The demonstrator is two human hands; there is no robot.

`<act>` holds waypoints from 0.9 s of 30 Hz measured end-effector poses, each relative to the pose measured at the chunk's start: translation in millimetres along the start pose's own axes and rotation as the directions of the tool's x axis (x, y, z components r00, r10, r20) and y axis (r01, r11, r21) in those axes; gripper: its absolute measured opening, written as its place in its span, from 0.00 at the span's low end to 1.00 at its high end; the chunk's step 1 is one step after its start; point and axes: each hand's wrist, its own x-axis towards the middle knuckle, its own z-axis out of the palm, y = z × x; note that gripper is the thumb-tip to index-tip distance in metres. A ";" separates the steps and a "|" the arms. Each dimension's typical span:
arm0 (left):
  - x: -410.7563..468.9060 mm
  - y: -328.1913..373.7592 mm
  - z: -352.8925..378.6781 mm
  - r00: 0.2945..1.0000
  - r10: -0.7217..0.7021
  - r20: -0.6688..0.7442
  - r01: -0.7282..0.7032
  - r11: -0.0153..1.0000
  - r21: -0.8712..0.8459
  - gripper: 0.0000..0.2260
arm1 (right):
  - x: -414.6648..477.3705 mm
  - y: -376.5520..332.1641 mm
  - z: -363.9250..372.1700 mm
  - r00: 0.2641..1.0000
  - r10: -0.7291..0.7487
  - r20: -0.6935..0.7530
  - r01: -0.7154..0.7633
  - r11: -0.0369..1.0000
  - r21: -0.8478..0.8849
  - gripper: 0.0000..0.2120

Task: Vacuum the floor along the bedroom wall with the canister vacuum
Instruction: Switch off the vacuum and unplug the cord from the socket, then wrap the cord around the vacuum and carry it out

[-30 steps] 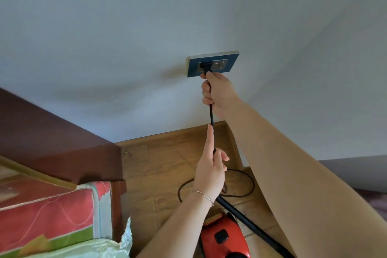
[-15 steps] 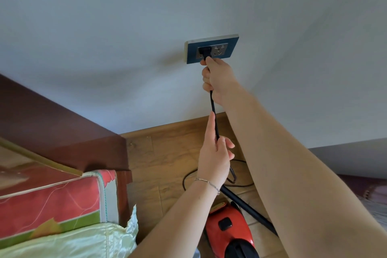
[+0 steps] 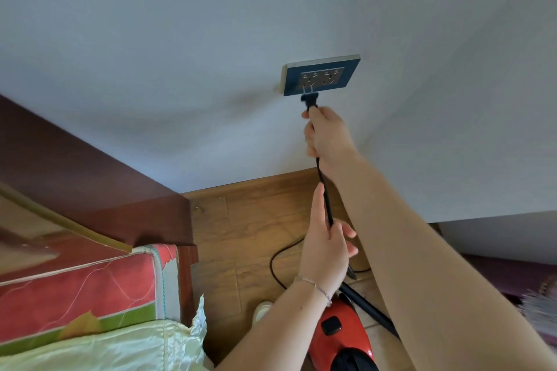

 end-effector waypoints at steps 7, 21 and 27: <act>-29.2 -43.4 3.6 0.999 -0.052 0.014 0.053 0.998 -0.025 0.26 | -25.6 43.9 -28.8 0.999 -0.004 0.040 0.005 0.999 -0.033 0.10; -62.5 -101.5 26.9 0.988 -0.114 0.105 0.100 0.987 0.129 0.23 | -93.2 133.6 -101.7 0.990 0.135 0.044 -0.131 0.988 -0.083 0.11; -78.4 -145.9 51.3 0.942 -0.256 0.216 0.145 0.894 0.424 0.11 | -132.8 174.3 -154.8 0.997 0.079 -0.007 -0.078 0.990 0.121 0.13</act>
